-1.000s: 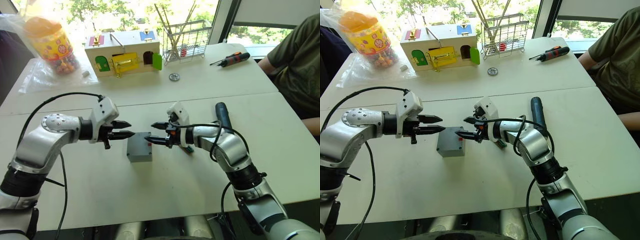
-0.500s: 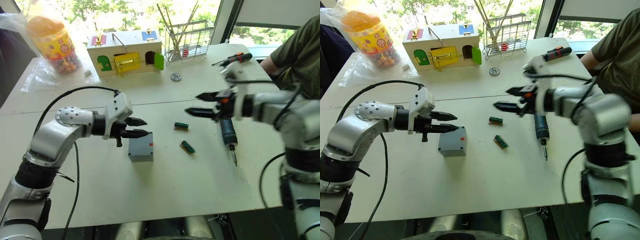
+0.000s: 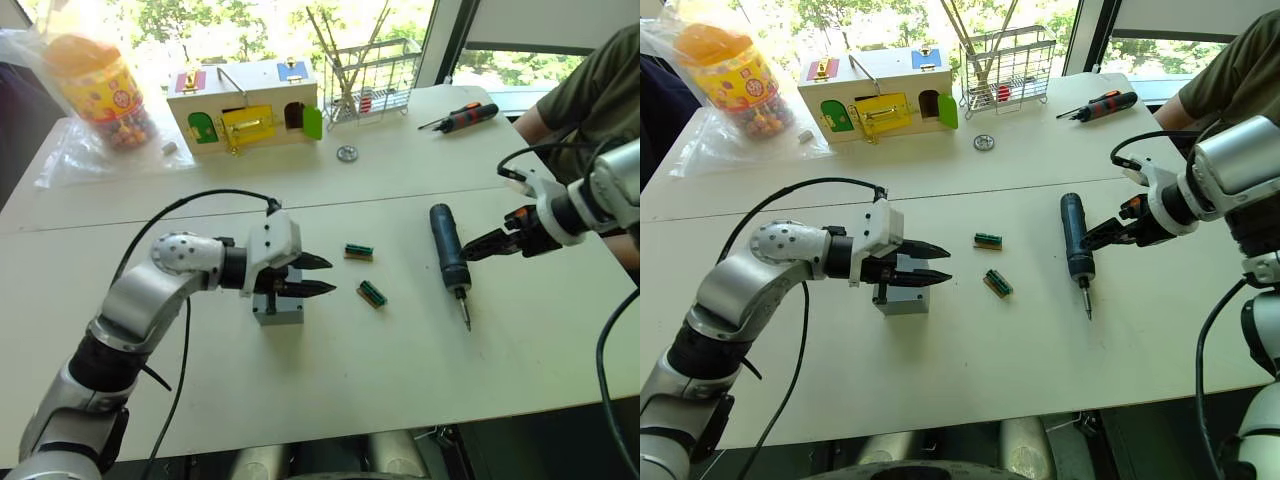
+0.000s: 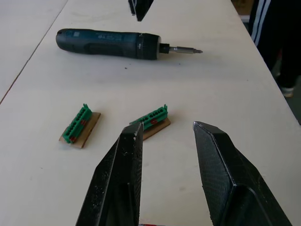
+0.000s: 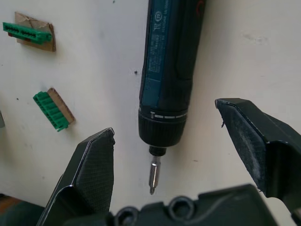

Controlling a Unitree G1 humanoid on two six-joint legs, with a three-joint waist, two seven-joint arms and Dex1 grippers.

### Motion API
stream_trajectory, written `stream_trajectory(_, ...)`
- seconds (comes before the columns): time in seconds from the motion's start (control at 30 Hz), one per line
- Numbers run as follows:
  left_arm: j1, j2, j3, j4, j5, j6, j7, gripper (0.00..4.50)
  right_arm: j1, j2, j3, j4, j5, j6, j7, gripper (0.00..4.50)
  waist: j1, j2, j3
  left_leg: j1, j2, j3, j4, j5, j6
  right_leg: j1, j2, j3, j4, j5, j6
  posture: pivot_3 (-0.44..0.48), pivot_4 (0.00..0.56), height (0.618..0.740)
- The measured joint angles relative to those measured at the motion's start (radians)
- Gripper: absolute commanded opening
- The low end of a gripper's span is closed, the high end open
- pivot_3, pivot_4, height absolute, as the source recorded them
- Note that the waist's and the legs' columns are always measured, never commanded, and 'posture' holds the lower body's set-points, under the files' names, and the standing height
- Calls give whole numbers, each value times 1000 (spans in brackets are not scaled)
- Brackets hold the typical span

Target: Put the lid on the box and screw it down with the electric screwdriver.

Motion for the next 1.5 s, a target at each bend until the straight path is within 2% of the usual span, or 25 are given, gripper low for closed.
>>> stream_trajectory(0.2,58,-8,3,-56,6,26,75,1707,-34,117,171,158,-114,-97,62,3863,3,0,0,-1,-1,-1,2,0,0,0,0,-1,0,0,0,0,150,740)
stream_trajectory(0.37,88,-23,5,-101,-5,64,132,1707,-59,213,229,285,-228,-200,118,3863,0,-1,-1,0,0,-2,2,0,0,1,0,-1,0,0,0,0,150,740)
stream_trajectory(0.47,102,-23,6,-112,-5,69,158,1707,-51,245,256,296,-297,-261,153,3186,-4,-9,-5,2,0,-2,2,0,0,4,1,-2,0,0,0,0,150,740)
stream_trajectory(0.6,120,-15,10,-121,-5,80,176,1707,-22,218,275,266,-363,-307,207,1919,4,-12,-7,2,-1,-5,3,0,-1,5,0,-3,-1,0,0,0,150,740)
stream_trajectory(0.83,109,-5,15,-87,-3,67,168,1707,36,179,206,156,-395,-271,222,1879,6,-12,-7,2,-1,-7,1,0,-1,5,0,-5,-1,0,0,0,150,740)
stream_trajectory(0.97,68,8,42,-1,-10,51,131,1707,27,247,21,303,-386,-252,119,1879,-2,-11,-7,2,-1,-4,2,1,-2,5,0,-4,-1,1,-1,0,150,740)
stream_trajectory(1.03,45,16,74,49,-20,37,116,1707,1,272,-91,366,-374,-257,44,1879,-4,-7,-4,1,-1,-3,2,1,-2,1,0,-2,0,1,-1,0,150,740)
stream_trajectory(1.13,29,34,119,131,-9,8,111,1707,-55,284,-349,351,-332,-266,-106,1879,-4,-3,-2,-6,0,-1,-2,1,-3,-9,0,-1,1,1,-1,0,150,740)
stream_trajectory(1.2,27,46,129,159,-7,8,106,1707,-33,295,-547,219,-301,-313,-227,1879,-4,-3,-2,-10,0,-3,0,2,-4,-14,0,-3,1,1,-1,0,150,740)
stream_trajectory(1.27,28,65,143,161,-26,24,86,1707,40,351,-743,16,-261,-396,-340,1879,-6,-3,-2,-14,0,-2,1,2,-4,-17,0,-4,3,1,-1,0,150,740)
stream_trajectory(1.33,39,94,171,144,-57,51,66,1707,179,470,-909,-256,-198,-485,-427,1879,-10,-4,-2,-15,0,-3,1,2,-4,-18,0,-4,6,1,-1,0,150,740)
stream_trajectory(1.4,51,112,207,123,-85,89,64,1707,305,599,-985,-463,-117,-532,-471,1879,-20,-4,-2,-16,0,-3,-1,2,-4,-20,0,-4,12,1,-1,0,150,740)
stream_trajectory(1.5,77,96,254,91,-136,147,103,1707,461,783,-990,-708,-8,-592,-518,1879,-28,-3,-2,-16,-1,-2,6,3,-5,-20,-1,-2,16,1,-1,0,150,740)
